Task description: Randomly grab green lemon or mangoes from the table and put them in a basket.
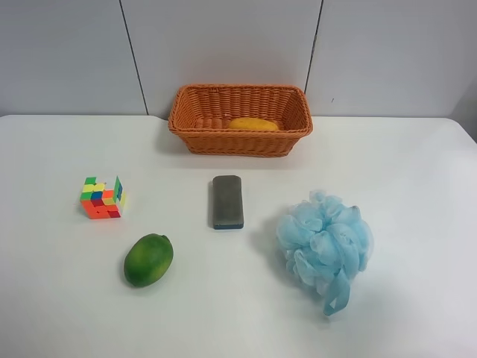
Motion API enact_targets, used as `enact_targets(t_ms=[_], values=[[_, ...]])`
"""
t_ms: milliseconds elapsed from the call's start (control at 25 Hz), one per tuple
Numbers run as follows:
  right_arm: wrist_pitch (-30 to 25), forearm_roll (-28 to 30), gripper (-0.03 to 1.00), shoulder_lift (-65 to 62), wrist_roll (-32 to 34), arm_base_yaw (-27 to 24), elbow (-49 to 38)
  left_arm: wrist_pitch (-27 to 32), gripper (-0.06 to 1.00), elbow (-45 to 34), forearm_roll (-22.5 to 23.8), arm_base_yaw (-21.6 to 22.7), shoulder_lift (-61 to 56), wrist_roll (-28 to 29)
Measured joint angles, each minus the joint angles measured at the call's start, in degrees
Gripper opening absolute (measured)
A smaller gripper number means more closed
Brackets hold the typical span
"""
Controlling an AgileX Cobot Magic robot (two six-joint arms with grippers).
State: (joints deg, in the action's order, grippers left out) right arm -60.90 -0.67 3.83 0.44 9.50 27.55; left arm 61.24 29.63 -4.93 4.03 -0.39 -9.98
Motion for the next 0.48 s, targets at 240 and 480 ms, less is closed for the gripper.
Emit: enact_targets(t_ms=[240,480], values=[[0.0,0.0,0.99,-4.0,0.0,-8.7,0.0,0.0,0.99,0.0,0.0,0.0,0.0,0.0],[0.0,0.0,0.99,-4.0,0.0,-9.1,0.0,0.0,0.99,0.0,0.0,0.0,0.0,0.0]])
